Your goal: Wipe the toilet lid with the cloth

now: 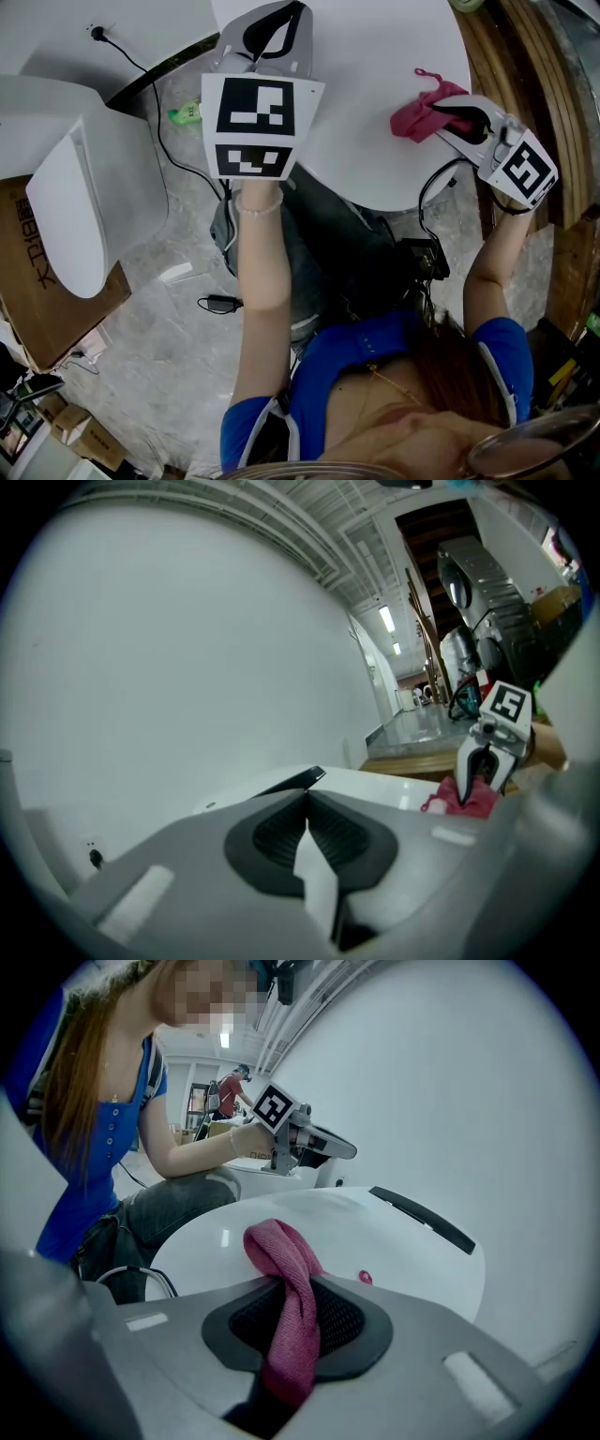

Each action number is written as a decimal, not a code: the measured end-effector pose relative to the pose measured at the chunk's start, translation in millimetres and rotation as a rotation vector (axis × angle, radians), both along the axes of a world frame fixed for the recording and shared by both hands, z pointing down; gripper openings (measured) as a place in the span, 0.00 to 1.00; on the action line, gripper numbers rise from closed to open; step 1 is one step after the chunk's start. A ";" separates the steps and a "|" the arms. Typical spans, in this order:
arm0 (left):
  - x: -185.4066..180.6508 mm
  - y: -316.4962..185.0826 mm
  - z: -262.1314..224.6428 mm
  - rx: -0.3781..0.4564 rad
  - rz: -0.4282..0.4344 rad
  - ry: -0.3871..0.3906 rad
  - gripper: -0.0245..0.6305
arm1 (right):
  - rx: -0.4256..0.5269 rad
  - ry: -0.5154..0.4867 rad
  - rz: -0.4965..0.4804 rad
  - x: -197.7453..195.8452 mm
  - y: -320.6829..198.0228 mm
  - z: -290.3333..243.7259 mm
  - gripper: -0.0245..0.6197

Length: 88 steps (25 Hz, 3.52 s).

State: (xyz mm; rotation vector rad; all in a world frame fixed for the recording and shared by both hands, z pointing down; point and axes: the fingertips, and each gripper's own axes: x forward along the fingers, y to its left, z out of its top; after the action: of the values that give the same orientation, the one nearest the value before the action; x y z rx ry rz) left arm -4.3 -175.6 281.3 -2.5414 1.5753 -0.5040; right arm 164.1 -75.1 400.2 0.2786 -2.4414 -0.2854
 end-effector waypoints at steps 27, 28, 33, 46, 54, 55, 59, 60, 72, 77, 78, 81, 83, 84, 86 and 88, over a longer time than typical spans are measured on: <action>6.3 2.7 -1.5 0.001 0.019 0.005 0.04 | 0.005 0.053 -0.104 -38.2 20.4 -1.1 0.15; 6.2 2.7 -1.5 0.001 0.020 0.006 0.04 | 0.005 0.055 -0.106 -40.0 21.1 -1.2 0.15; 6.3 2.4 -2.3 0.002 0.023 0.008 0.04 | 0.012 0.067 -0.129 -49.2 25.2 -1.7 0.15; 6.7 3.3 -2.8 0.003 0.028 0.012 0.04 | 0.012 0.084 -0.215 -78.7 42.4 -0.6 0.15; 6.9 4.6 -5.1 0.007 0.029 0.017 0.04 | 0.017 0.101 -0.260 -95.2 52.3 -0.8 0.15; 6.5 4.8 -5.4 0.007 0.029 0.018 0.04 | 0.016 0.103 -0.263 -97.3 53.5 -0.8 0.15; 5.7 5.0 -5.8 0.007 0.030 0.021 0.04 | 0.015 0.107 -0.286 -108.4 59.5 0.6 0.15; 5.7 5.0 -6.0 0.008 0.031 0.022 0.04 | 0.014 0.110 -0.293 -111.3 61.2 1.0 0.15; 4.2 6.9 -10.6 0.014 0.033 0.028 0.04 | 0.023 0.123 -0.331 -127.5 70.9 0.1 0.15; 3.5 7.3 -10.0 0.015 0.032 0.028 0.04 | 0.022 0.121 -0.325 -127.1 70.5 2.1 0.15; 3.4 7.7 -10.1 0.015 0.032 0.028 0.04 | 0.024 0.120 -0.325 -127.2 70.6 1.8 0.15; 3.8 8.7 -10.9 0.014 0.036 0.029 0.04 | 0.026 0.118 -0.320 -126.8 71.0 0.5 0.15; 3.9 9.3 -11.5 0.016 0.037 0.028 0.04 | 0.027 0.117 -0.316 -126.4 70.9 0.3 0.15; 3.8 9.6 -11.8 0.016 0.037 0.028 0.04 | 0.028 0.116 -0.315 -126.3 70.9 0.2 0.15; 3.7 10.1 -12.2 0.017 0.038 0.030 0.04 | 0.032 0.112 -0.313 -126.2 70.8 -0.3 0.15; 3.3 10.4 -12.9 0.018 0.040 0.032 0.04 | 0.034 0.111 -0.309 -126.2 70.6 -1.1 0.15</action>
State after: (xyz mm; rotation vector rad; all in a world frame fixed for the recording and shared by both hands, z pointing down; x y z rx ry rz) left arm -1.0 -165.3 268.4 -2.5742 1.5294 -0.4446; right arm 37.9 -4.5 399.1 -0.1006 -2.3658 -0.4637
